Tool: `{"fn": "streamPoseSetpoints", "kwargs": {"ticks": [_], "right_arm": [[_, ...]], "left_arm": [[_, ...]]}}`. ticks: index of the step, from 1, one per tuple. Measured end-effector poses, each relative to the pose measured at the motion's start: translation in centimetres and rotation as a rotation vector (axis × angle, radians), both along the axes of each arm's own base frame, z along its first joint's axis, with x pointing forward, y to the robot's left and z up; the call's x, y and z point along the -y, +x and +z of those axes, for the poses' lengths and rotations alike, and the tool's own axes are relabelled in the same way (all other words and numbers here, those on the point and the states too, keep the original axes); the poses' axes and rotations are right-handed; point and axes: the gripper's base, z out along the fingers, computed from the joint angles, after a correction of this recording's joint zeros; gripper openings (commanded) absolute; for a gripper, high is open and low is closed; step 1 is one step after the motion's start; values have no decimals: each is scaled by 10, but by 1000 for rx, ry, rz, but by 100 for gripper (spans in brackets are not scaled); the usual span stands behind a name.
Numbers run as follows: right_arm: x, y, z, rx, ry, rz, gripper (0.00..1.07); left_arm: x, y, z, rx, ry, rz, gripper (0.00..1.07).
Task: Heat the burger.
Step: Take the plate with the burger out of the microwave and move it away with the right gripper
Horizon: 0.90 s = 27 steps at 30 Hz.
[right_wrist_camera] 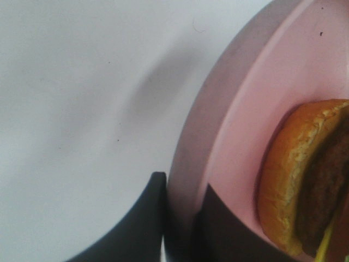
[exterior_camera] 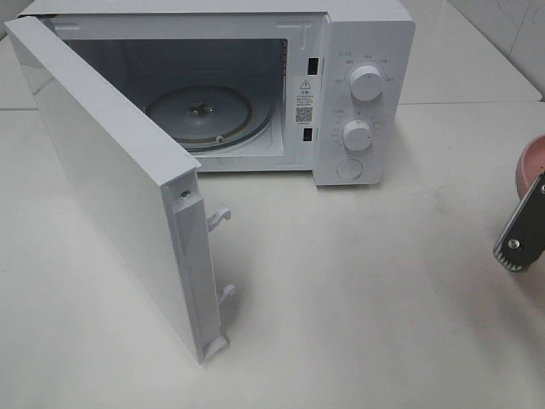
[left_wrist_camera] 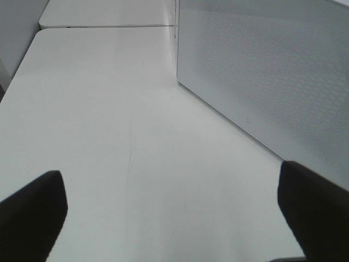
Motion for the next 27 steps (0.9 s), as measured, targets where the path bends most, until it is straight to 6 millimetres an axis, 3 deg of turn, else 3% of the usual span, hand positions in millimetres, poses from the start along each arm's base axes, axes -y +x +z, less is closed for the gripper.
{"fn": "streamPoseSetpoints", "kwargs": {"ticks": [20, 27], "right_arm": [[-15, 27, -45, 12, -16, -123, 4], [-3, 38, -64, -32, 38, -200, 4]], "left_arm": [[0, 0, 0, 0, 0, 0, 99], [0, 0, 0, 0, 0, 0, 99]]}}
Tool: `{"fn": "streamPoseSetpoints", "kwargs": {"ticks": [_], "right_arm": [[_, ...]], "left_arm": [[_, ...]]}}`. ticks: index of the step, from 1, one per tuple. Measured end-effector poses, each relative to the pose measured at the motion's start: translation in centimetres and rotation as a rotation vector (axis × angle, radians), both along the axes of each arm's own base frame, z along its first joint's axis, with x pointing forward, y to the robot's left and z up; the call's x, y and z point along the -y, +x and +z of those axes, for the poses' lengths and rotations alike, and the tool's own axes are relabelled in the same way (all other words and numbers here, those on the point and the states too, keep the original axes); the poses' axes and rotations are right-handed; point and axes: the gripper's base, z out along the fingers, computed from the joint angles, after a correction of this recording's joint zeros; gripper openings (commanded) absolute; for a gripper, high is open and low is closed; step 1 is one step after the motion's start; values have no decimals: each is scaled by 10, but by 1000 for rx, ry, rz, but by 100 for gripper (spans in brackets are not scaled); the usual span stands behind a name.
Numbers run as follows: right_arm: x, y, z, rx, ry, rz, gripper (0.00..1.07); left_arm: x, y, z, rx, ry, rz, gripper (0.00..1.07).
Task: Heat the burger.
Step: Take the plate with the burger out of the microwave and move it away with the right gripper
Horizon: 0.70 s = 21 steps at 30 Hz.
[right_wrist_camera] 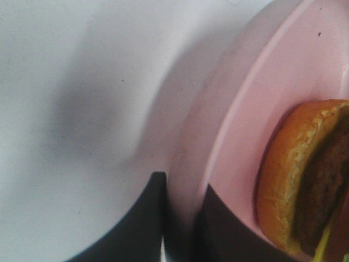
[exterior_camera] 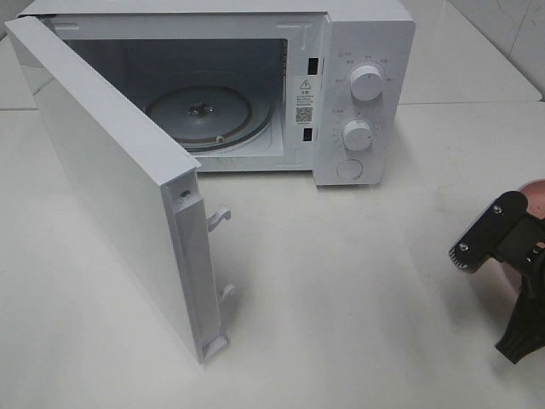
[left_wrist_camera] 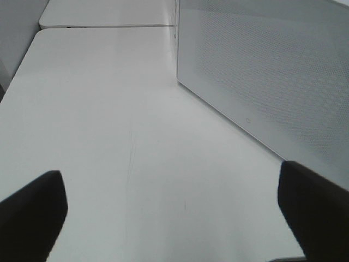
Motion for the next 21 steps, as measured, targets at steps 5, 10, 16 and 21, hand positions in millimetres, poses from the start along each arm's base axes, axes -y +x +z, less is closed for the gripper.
{"fn": "streamPoseSetpoints", "kwargs": {"ticks": [5, 10, 16, 21], "right_arm": [[9, 5, -6, -1, -11, -40, 5], [19, 9, -15, 0, -12, -113, 7], [28, 11, -29, -19, -29, -167, 10], [31, 12, -36, -17, -55, -199, 22]], "left_arm": [[0, 0, 0, 0, 0, 0, 99], [0, 0, 0, 0, 0, 0, 99], [0, 0, 0, 0, 0, 0, 99], [0, 0, 0, 0, 0, 0, 99]]}}
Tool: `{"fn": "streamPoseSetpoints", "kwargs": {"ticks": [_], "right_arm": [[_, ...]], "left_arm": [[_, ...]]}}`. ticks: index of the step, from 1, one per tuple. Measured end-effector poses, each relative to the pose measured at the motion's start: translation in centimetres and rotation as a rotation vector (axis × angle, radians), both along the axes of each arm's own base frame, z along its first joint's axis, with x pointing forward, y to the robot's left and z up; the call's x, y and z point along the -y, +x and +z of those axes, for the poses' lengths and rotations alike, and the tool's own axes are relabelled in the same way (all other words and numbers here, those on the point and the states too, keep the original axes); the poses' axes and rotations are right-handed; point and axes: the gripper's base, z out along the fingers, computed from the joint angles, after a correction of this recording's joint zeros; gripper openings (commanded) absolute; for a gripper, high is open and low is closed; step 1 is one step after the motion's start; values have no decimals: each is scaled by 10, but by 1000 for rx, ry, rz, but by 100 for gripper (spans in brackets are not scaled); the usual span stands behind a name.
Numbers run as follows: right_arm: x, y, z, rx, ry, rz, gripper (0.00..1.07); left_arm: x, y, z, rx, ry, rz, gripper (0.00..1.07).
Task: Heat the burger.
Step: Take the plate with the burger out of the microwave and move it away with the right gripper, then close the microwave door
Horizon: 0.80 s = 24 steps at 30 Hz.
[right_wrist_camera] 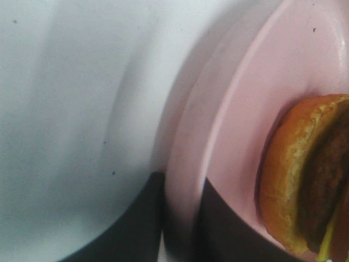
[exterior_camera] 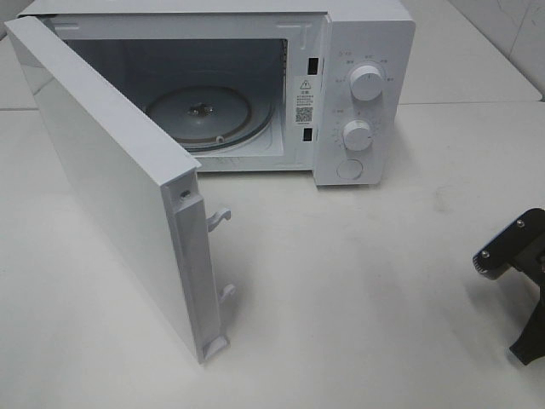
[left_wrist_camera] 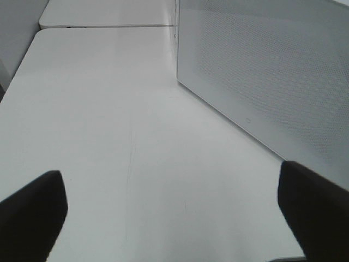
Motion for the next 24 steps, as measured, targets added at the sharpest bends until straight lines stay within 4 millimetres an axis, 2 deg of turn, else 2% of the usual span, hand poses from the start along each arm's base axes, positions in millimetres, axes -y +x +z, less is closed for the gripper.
{"fn": "streamPoseSetpoints", "kwargs": {"ticks": [3, 5, 8, 10, 15, 22, 24], "right_arm": [[0, 0, 0, 5, -1, -6, 25], [-1, 4, 2, 35, 6, -29, 37], [-1, 5, 2, 40, 3, -31, 39], [0, 6, 3, 47, -1, -38, 46], [0, 5, 8, 69, 17, -63, 47], [-6, 5, 25, 150, 131, -72, 48], [-8, 4, 31, 171, 181, -69, 52]], "left_arm": [[0, 0, 0, 0, 0, 0, 99], [0, 0, 0, 0, 0, 0, 99], [0, 0, 0, 0, 0, 0, 99], [0, 0, 0, 0, 0, 0, 99], [0, 0, 0, 0, 0, 0, 99], [0, 0, 0, 0, 0, 0, 99], [0, 0, 0, 0, 0, 0, 99]]}}
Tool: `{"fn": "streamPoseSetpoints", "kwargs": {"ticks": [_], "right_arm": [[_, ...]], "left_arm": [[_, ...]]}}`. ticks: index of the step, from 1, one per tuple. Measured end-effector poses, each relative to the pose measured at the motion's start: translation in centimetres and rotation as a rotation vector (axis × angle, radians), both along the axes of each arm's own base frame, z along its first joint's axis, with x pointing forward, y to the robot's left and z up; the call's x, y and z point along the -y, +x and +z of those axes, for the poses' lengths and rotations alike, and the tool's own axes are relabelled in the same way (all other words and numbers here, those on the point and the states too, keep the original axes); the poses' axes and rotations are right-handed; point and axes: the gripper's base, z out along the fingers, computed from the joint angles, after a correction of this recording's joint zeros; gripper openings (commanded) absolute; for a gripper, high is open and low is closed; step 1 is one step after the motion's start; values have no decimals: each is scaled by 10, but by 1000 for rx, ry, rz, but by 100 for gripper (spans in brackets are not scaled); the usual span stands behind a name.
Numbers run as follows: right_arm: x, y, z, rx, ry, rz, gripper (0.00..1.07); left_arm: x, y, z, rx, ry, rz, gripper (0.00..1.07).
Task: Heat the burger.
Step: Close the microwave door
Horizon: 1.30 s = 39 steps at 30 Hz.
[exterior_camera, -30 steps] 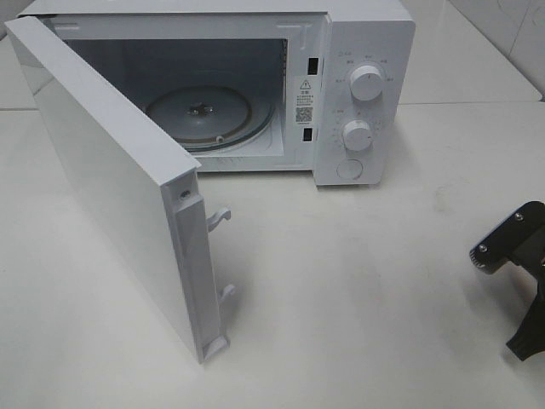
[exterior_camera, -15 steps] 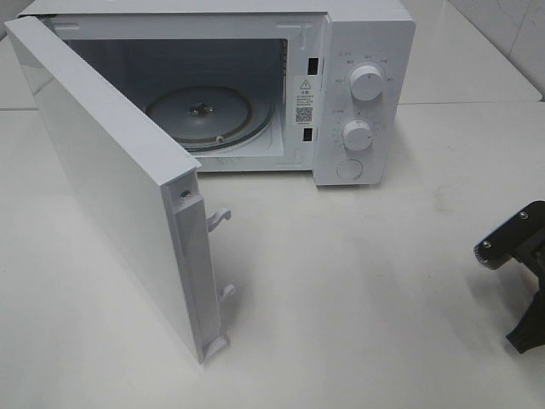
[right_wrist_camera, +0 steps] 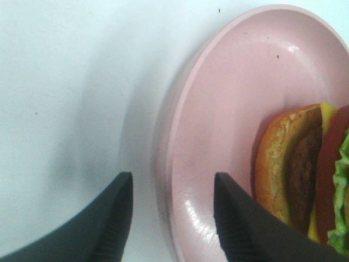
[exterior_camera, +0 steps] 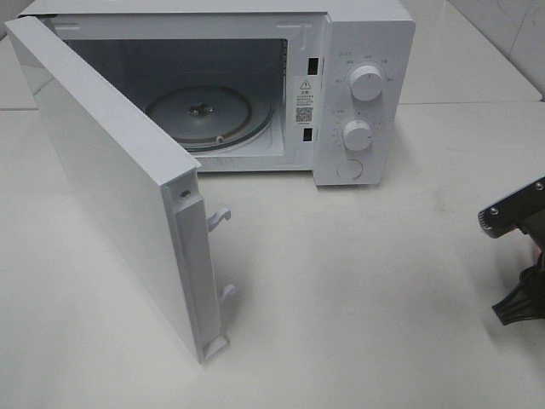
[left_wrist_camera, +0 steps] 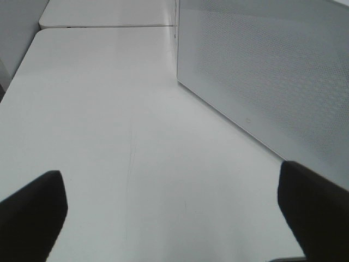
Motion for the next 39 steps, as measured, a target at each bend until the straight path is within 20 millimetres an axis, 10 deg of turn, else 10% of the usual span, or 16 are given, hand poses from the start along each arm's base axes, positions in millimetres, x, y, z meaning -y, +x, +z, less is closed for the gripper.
{"fn": "streamPoseSetpoints", "kwargs": {"ticks": [25, 39], "right_arm": [[-23, -7, 74, 215, 453, -20, 70], [-36, -28, 123, -33, 534, 121, 70]], "left_arm": [[0, 0, 0, 0, 0, 0, 99], [0, 0, 0, 0, 0, 0, 99]]}}
